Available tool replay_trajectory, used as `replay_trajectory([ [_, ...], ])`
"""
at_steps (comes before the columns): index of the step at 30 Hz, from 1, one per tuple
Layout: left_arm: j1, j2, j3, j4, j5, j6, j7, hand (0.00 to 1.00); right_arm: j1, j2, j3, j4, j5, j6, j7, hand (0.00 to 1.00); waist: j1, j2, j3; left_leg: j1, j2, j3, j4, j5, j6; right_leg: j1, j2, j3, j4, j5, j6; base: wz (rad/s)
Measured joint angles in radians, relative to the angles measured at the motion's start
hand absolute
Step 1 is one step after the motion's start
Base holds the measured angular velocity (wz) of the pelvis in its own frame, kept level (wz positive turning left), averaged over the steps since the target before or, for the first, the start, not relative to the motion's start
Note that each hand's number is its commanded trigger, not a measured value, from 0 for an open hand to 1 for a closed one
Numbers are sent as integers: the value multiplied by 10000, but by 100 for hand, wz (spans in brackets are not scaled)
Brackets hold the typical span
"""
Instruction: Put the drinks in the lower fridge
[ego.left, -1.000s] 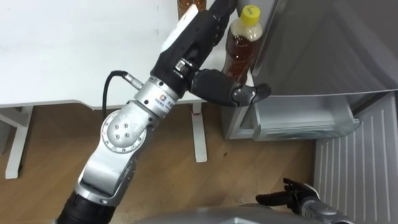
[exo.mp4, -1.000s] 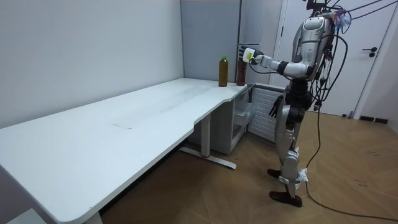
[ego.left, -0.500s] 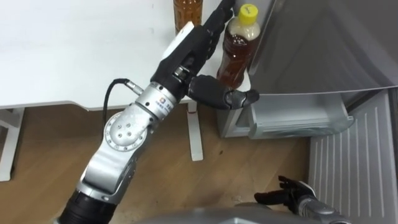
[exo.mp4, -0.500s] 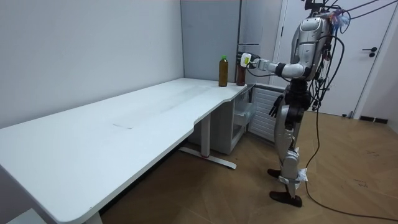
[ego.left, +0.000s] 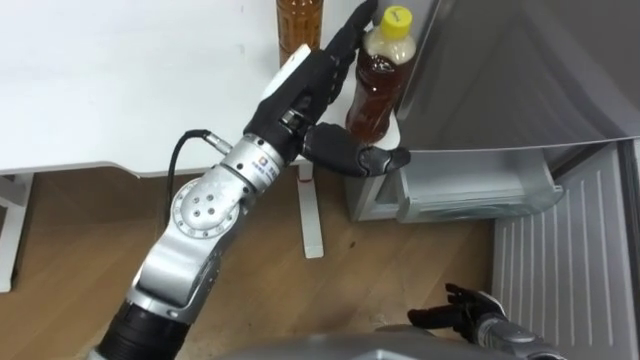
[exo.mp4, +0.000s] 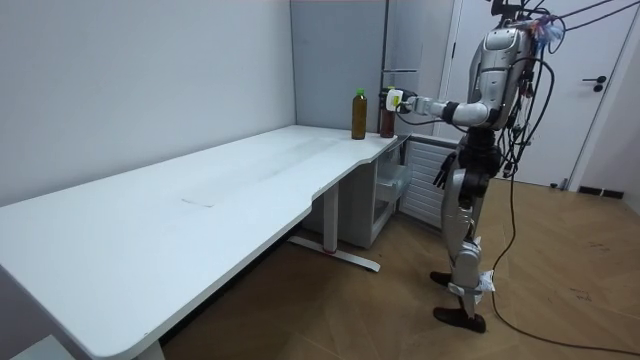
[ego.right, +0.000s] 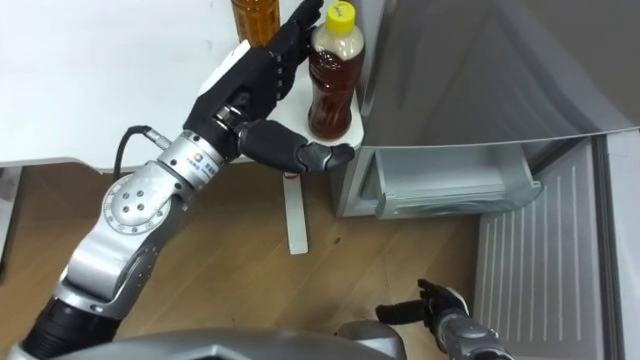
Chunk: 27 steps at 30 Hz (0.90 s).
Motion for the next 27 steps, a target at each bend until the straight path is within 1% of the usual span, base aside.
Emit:
replay_trajectory([
  [2, -68, 0, -1, 0, 0, 107, 0, 0, -31, 5, -1, 3, 0, 97, 0, 0, 0, -13, 8, 0, 0, 2, 4, 0, 0, 0, 0, 4, 3, -1, -1, 0],
  [9, -181, -1, -1, 0, 1, 242, -3, 0, -46, 9, -5, 31, -1, 102, 0, 0, -4, -19, 9, 6, 0, 5, 15, 1, -1, -3, 0, 12, 6, -2, -3, 0],
  [12, -242, -1, -2, 1, -17, 246, -1, 0, -47, 11, -7, 46, 0, 100, -2, 0, -23, -20, 10, 27, 0, 4, 20, 2, -2, -10, 0, 20, 6, -2, -3, 0],
  [14, -295, -2, -2, 26, -360, 249, 11, 0, -39, 12, -9, 46, 2, 99, -19, 0, -32, -19, 10, 26, 0, 3, 20, 2, -2, -17, 1, 25, 6, -2, -3, 0],
  [18, -420, -3, -1, 106, -360, 251, 95, 0, -38, 11, -6, 43, 1, 97, -94, 0, -36, -18, 10, 25, 1, 39, 20, 2, -2, -28, 6, 39, 6, -2, -3, 0],
  [24, -823, -48, -2, 558, -357, 252, 313, 0, -30, 11, 3, 48, -2, 99, -223, 0, -41, 2, 10, 26, 3, 52, 19, 2, -2, -33, 8, 41, 6, 2, -9, 0],
  [27, -1053, -113, -6, 789, -375, 253, 391, 0, -10, 4, 9, 21, 67, 101, -252, 0, -72, 66, 15, 13, 6, 54, 13, 1, -2, -36, 11, 28, 4, 4, -11, 0],
])
